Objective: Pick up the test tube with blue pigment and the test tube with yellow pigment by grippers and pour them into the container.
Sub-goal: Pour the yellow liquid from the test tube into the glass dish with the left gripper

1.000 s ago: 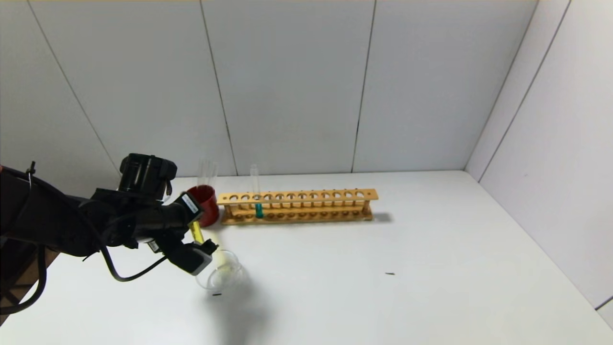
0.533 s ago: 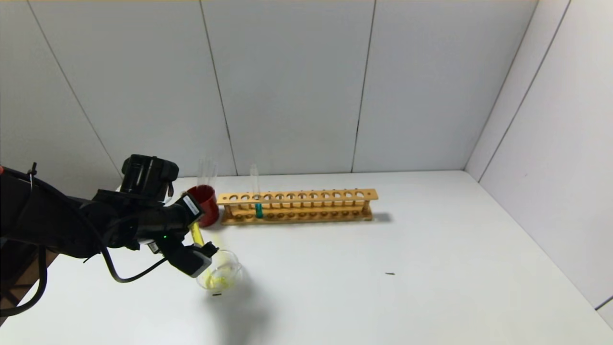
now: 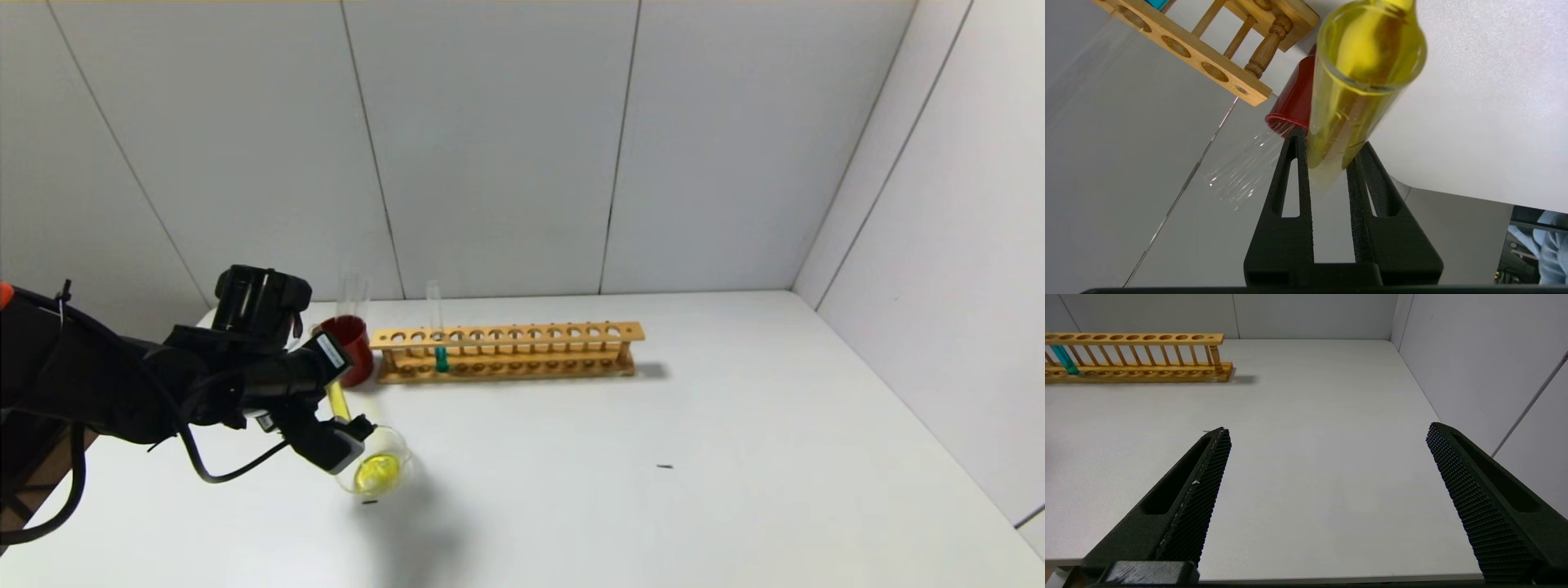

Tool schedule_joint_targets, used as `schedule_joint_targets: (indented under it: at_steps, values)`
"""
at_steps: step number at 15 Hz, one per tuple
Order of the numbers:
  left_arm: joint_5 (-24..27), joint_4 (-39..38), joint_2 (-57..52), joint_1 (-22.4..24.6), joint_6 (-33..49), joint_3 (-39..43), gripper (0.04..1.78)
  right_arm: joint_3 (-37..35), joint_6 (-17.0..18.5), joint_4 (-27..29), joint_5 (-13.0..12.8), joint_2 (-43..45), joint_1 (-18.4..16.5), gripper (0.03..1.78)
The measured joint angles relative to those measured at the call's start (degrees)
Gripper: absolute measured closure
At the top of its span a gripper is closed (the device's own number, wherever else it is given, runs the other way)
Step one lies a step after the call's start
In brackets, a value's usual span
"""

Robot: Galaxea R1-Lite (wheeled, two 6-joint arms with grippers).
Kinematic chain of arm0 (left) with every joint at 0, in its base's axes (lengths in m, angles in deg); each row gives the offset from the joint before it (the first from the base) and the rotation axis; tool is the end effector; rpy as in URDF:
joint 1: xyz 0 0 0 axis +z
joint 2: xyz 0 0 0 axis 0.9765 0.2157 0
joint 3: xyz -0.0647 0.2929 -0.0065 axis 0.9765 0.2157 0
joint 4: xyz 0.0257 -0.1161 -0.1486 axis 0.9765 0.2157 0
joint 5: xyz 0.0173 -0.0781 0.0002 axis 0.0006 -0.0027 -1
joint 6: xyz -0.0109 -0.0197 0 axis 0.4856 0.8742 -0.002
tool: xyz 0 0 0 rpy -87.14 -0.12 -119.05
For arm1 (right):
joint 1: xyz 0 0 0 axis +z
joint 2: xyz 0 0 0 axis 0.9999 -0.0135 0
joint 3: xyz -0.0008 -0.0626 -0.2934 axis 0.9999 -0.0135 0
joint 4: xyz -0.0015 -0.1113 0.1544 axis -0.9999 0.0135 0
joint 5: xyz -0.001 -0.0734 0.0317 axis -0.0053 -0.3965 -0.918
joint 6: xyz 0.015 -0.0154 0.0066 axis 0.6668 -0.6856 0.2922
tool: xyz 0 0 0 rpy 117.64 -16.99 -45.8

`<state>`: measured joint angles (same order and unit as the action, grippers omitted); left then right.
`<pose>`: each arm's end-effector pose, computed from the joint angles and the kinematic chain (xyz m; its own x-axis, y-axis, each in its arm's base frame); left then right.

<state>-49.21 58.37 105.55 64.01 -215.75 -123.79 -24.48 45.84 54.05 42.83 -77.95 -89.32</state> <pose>0.3040 -0.0699 0.1210 0.7696 -0.0474 -0.6367 0.4067 -0.7325 0.5460 -0.0228 0.0001 0.0757 1.0000 0.0036 0.0029 -0.0036 1.0000 -0.0043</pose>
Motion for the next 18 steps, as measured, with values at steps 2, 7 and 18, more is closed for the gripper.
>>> schedule_joint_targets:
  at_steps: [2,7,18]
  values:
    - [-0.1,-0.7,0.0,-0.1,-1.3,0.1,1.51,0.0,0.0,0.0,0.0,0.0,0.0,0.06]
    - [-0.8,-1.0,-0.6,-0.8,-1.9,1.6,1.51,0.0,0.0,0.0,0.0,0.0,0.0,0.06]
    - [-4.6,-11.0,-2.2,-2.5,-6.1,6.6,1.51,0.0,0.0,0.0,0.0,0.0,0.0,0.06]
